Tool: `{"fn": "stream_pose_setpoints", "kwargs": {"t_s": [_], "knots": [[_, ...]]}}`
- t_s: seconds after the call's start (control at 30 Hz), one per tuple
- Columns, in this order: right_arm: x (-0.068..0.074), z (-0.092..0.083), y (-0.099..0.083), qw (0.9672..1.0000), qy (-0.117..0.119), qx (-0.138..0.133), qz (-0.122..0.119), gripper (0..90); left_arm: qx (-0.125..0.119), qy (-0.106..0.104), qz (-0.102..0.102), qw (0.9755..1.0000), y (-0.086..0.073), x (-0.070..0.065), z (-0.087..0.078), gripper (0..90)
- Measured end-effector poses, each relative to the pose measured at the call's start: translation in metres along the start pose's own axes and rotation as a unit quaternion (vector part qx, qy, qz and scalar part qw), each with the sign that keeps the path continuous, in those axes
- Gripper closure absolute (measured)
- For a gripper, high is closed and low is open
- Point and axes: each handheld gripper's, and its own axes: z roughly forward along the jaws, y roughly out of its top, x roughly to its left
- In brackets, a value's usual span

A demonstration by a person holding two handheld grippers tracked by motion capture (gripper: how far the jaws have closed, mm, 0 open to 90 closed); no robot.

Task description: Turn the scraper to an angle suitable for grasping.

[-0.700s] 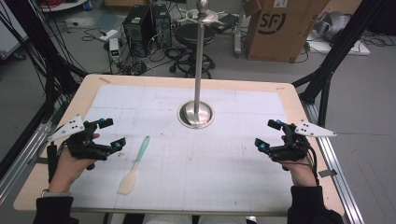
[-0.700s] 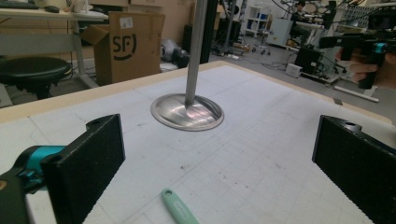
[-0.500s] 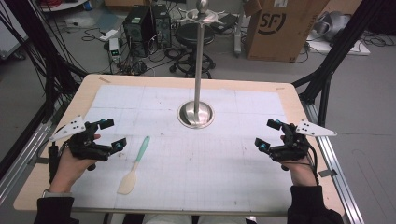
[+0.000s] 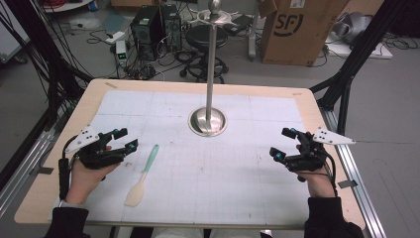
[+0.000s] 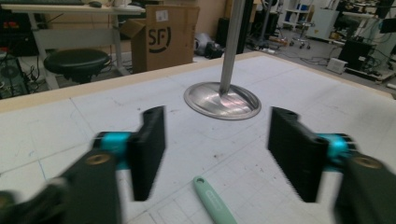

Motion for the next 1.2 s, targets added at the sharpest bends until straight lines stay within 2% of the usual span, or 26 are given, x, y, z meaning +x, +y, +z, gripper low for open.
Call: {"fn": "stream_pose_setpoints", "kwargs": {"t_s": [0.03,0.1,0.17,0.2,0.3,0.37,0.43,0.57,0.7,0.8,0.9,1.0,1.1,1.2], "knots": [[0.0,0.0,0.0,1.0,0.001,0.003,0.002,0.6,0.009,0.012,-0.006,0.9999,-0.001,0.0,0.0,60.3],[0.001,0.001,-0.001,0.9999,0.01,0.003,0.005,0.6,0.024,0.038,-0.003,0.999,-0.003,-0.001,0.002,65.7],[0.001,0.002,-0.001,0.9999,0.015,0.004,0.007,0.6,0.041,0.038,-0.008,0.9984,-0.005,0.0,0.006,65.7],[0.002,0.003,-0.001,0.9998,0.019,0.007,0.003,0.6,0.048,0.038,-0.008,0.9981,-0.006,0.0,0.007,69.9],[0.002,0.003,-0.002,0.9997,0.02,0.01,0.002,0.6,0.062,0.041,0.009,0.9972,-0.009,-0.001,0.012,75.9],[0.003,0.003,-0.002,0.9998,0.02,0.011,0.002,0.6,0.073,0.045,0.037,0.9956,-0.011,-0.002,0.013,82.7],[0.003,0.002,-0.004,0.9998,0.018,0.011,0.006,0.6,0.083,0.03,0.035,0.9955,-0.013,-0.001,0.016,89.7],[0.003,0.001,-0.005,0.9998,0.016,0.012,0.006,0.6,0.116,0.021,0.029,0.9926,-0.019,0.0,0.025,89.8],[0.004,0.001,-0.006,0.9997,0.016,0.018,0.006,0.6,0.145,0.025,0.02,0.9889,-0.026,0.001,0.037,89.8],[0.004,0.002,-0.008,0.9996,0.015,0.022,0.007,0.6,0.156,0.023,0.0,0.9875,-0.031,0.004,0.044,89.8],[0.004,0.001,-0.008,0.9996,0.015,0.022,0.008,0.6,0.168,0.035,-0.018,0.985,-0.034,0.008,0.05,89.7],[0.003,0.0,-0.008,0.9997,0.012,0.019,0.01,0.7,0.174,0.036,-0.035,0.9834,-0.038,0.011,0.054,89.7],[0.002,0.0,-0.009,0.9997,0.013,0.02,0.011,0.7,0.178,0.038,-0.043,0.9823,-0.039,0.012,0.058,89.7],[0.002,0.001,-0.01,0.9996,0.013,0.023,0.011,0.7,0.182,0.04,-0.035,0.9818,-0.04,0.009,0.062,89.7]]}}
